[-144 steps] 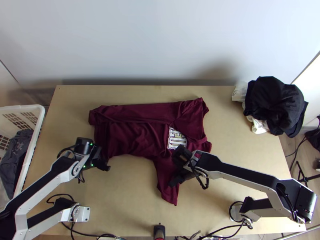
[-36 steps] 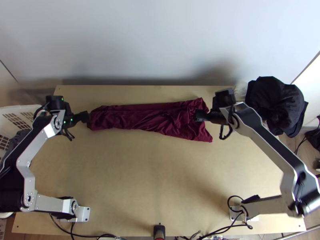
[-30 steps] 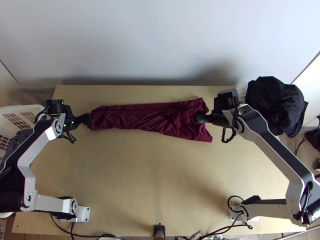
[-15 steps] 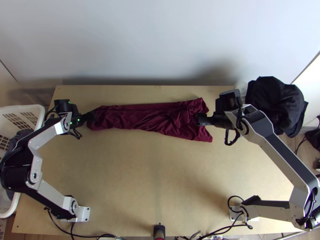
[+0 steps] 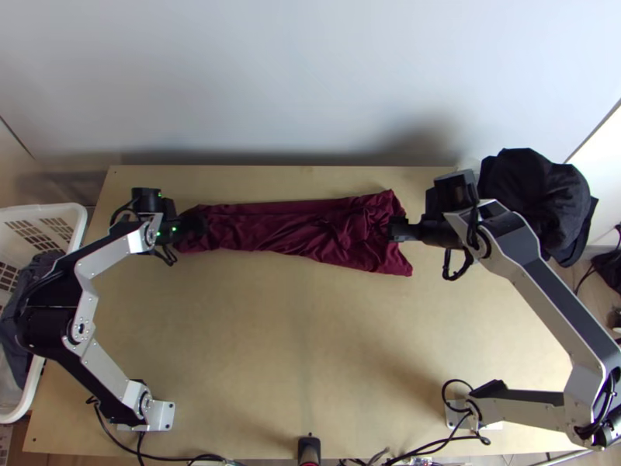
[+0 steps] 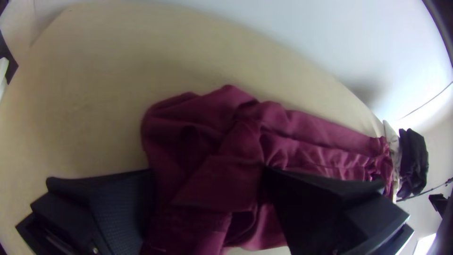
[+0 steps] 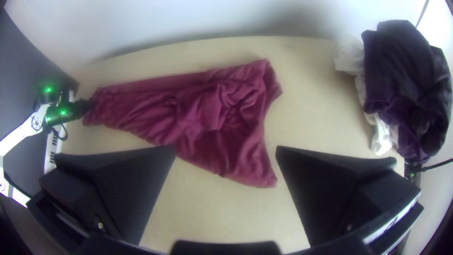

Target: Fold the t-shirt

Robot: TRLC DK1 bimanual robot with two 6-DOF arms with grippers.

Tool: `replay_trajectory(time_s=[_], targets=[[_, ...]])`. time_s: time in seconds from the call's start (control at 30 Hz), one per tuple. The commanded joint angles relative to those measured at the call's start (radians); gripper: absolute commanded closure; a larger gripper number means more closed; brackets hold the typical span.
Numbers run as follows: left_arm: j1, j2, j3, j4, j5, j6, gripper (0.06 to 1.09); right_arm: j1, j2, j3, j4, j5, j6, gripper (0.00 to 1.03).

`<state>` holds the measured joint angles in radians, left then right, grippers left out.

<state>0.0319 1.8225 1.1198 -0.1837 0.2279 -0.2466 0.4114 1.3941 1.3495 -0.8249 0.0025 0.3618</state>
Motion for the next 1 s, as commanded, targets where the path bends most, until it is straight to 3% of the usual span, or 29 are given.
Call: replay_trajectory(time_s=[0.0, 0.1, 0.13, 0.2, 0.33, 0.47, 0.6, 0.97], targets=[[-0.056, 0.037, 0.021, -0.039, 0.011, 0.012, 0.11, -0.008, -0.007, 0.017, -0.019, 0.001, 0.000, 0.04], [-0.067, 0.038, 0.015, -0.056, -0.019, 0.038, 0.13, -0.013, -0.017, 0.034, -0.031, 0.001, 0.002, 0.04], [-0.073, 0.041, 0.017, -0.051, -0.056, 0.038, 0.29, -0.013, -0.018, 0.039, -0.033, 0.001, 0.002, 0.04], [-0.084, 0.064, 0.038, -0.048, -0.088, 0.036, 1.08, -0.013, -0.020, 0.048, -0.036, 0.001, 0.002, 0.04], [-0.075, 0.040, 0.057, -0.120, -0.131, 0.049, 1.05, -0.014, -0.020, 0.071, -0.036, 0.001, -0.001, 0.04], [0.022, -0.106, 0.023, -0.206, -0.067, 0.096, 1.05, -0.016, -0.021, 0.082, -0.036, 0.001, -0.003, 0.04], [0.207, -0.204, -0.006, -0.326, 0.011, 0.199, 1.05, -0.017, -0.023, 0.082, -0.031, 0.001, -0.004, 0.04], [0.493, -0.482, -0.199, -0.516, 0.047, 0.468, 1.05, 0.003, -0.009, 0.091, 0.027, 0.001, 0.003, 0.04]])
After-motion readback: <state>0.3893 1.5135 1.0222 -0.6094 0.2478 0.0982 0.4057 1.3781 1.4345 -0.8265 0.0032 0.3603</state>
